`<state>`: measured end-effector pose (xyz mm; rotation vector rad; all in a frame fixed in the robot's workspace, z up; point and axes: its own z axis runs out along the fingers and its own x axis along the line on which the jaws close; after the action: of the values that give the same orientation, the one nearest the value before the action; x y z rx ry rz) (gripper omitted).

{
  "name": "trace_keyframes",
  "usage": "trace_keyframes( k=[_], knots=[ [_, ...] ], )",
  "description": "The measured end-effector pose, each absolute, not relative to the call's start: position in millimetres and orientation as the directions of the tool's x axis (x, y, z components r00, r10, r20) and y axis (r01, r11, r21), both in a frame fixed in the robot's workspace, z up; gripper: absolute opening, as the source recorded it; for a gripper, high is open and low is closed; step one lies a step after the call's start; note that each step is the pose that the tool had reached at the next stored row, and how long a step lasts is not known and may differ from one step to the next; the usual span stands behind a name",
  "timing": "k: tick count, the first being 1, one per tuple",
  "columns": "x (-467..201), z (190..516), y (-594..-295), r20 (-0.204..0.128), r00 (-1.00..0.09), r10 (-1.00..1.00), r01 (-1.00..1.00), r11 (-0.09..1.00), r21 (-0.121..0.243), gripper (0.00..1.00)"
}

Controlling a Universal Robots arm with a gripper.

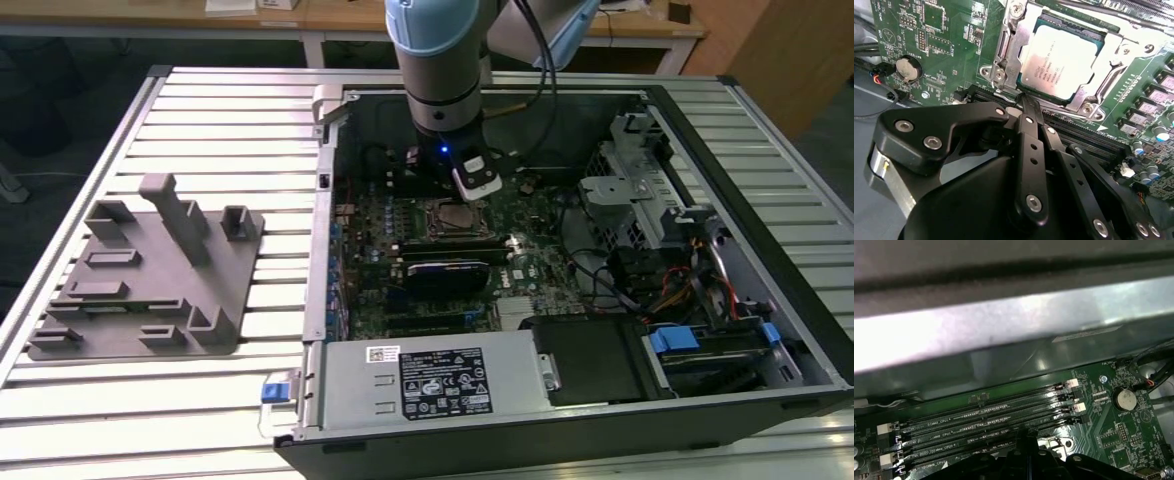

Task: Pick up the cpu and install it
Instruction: 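Install the first cpu locking lever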

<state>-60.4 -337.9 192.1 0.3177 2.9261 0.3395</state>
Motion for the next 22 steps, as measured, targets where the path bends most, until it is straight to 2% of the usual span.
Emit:
trace_keyframes(
  k=[22],
  knots=[
    [-64.3, 197.6, -333.3, -0.15, -0.961, 0.231, 0.19, 0.949, 0.25, 0.11]
  ],
)
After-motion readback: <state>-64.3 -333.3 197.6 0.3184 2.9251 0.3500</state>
